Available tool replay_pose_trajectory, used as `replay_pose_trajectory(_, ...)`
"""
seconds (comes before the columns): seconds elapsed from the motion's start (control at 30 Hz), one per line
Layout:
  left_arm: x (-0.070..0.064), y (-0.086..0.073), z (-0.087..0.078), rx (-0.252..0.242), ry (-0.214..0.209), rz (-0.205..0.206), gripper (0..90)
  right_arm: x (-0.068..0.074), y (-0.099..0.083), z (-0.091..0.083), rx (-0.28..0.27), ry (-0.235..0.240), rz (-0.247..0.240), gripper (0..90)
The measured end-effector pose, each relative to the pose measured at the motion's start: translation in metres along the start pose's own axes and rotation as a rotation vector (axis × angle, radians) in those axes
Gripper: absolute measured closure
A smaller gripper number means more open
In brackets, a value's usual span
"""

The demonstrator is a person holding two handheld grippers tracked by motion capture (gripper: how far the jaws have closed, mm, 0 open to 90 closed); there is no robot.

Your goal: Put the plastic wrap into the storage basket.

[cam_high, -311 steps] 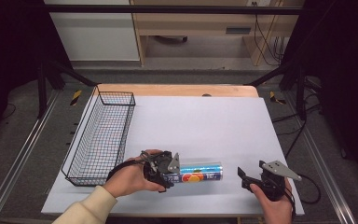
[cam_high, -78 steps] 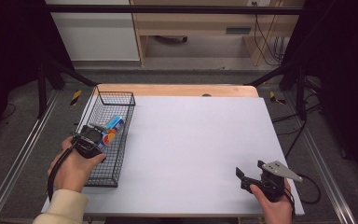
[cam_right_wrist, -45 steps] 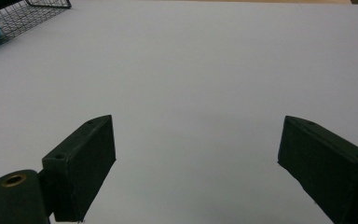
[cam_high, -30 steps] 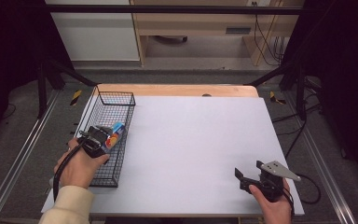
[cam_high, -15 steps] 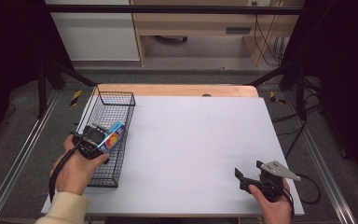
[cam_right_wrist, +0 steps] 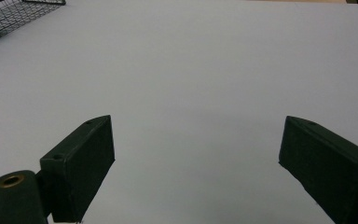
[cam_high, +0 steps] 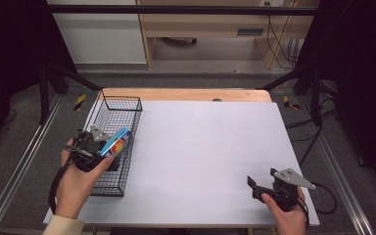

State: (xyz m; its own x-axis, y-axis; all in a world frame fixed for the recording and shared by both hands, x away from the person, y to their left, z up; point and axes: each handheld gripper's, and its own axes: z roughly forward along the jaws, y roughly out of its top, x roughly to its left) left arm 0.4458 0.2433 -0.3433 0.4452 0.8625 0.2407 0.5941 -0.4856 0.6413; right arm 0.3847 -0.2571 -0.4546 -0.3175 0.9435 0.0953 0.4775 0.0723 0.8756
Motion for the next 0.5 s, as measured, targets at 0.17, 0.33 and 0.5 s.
replay_pose_trajectory(0.17,-0.009,0.004,-0.012,-0.124,-0.043,0.036,6.1,0.000,0.000,-0.001,-0.009,-0.008,-0.004,8.5)
replay_pose_trajectory(0.33,-0.016,0.008,-0.017,-0.174,-0.064,0.034,6.1,-0.002,0.000,-0.001,-0.006,-0.007,0.002,7.4)
replay_pose_trajectory(0.5,-0.025,0.012,-0.016,-0.188,-0.094,0.063,4.8,-0.002,0.000,0.000,-0.004,-0.007,0.006,6.8)
